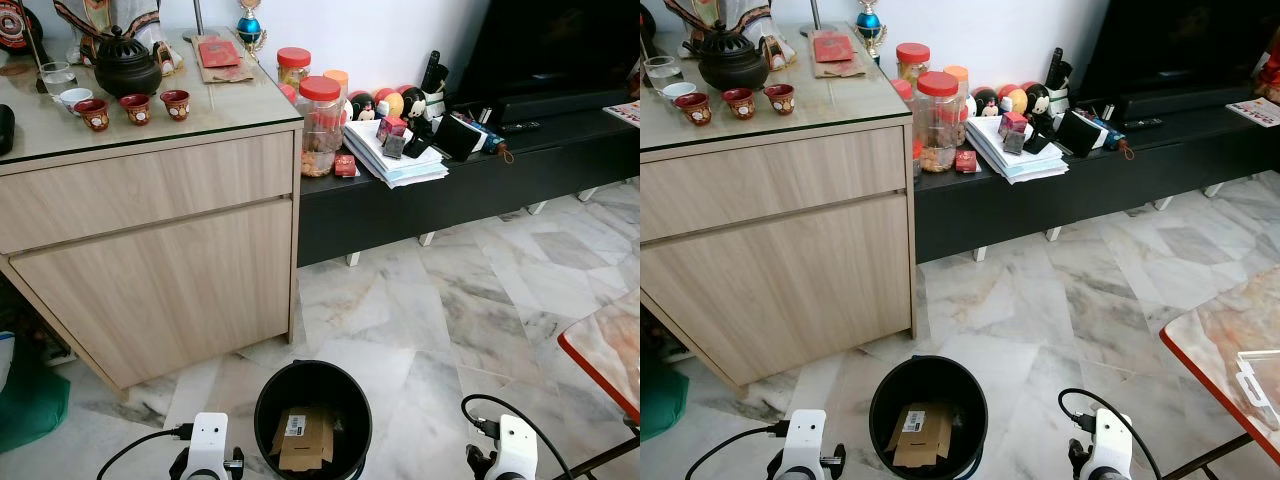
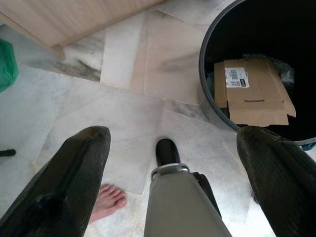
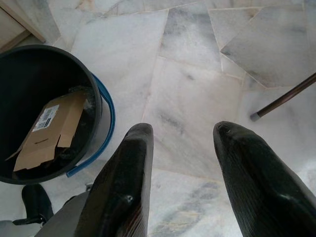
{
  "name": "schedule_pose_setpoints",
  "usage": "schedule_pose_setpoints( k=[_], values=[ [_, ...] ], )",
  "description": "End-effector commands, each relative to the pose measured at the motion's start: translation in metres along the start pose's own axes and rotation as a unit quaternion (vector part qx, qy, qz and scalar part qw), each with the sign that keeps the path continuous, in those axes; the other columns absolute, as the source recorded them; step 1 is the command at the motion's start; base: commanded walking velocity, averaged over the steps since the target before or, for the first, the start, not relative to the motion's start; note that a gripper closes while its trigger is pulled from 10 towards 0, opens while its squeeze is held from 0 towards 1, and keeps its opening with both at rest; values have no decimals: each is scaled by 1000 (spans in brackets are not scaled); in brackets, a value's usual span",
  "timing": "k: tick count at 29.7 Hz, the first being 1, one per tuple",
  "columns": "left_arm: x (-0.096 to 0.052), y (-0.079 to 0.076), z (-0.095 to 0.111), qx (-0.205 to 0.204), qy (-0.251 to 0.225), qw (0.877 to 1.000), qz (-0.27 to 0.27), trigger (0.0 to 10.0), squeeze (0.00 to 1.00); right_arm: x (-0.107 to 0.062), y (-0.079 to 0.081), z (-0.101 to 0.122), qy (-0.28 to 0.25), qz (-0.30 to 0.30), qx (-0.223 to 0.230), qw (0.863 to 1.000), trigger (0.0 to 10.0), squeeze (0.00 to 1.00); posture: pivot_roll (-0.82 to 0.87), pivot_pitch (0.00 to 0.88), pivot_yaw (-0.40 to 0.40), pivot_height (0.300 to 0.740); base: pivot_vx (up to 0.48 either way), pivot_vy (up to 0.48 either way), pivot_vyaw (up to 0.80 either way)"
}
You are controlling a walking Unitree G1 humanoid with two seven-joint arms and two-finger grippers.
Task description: Picking trash to rubbish bin
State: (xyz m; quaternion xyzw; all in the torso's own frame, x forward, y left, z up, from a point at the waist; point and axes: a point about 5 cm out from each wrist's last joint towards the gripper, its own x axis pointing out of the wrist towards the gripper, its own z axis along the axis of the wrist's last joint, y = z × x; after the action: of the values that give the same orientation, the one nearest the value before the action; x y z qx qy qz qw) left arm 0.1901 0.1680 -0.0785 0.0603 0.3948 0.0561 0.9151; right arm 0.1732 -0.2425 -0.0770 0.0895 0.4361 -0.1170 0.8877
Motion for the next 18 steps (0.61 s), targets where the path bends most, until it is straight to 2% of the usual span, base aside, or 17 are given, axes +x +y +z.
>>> schedule_pose_setpoints(
  k=[1, 15, 18],
  values=[
    [-1, -3, -4, 10, 6, 1000, -10, 10000, 0, 0, -3, 2, -5, -6, 4, 1000, 10000, 0, -57, 29, -93, 740, 0, 0, 0],
    [-1, -7, -3, 10, 4, 1000, -19, 10000, 0, 0, -3, 3, -4, -4, -2, 1000, 10000, 0, -54, 16, -99, 740, 0, 0, 0],
    [-1, -9, -2, 9, 3, 1000, -20, 10000, 0, 0, -4, 4, -5, -4, -3, 1000, 10000, 0, -55, 15, -100, 740, -272, 0, 0]
  ],
)
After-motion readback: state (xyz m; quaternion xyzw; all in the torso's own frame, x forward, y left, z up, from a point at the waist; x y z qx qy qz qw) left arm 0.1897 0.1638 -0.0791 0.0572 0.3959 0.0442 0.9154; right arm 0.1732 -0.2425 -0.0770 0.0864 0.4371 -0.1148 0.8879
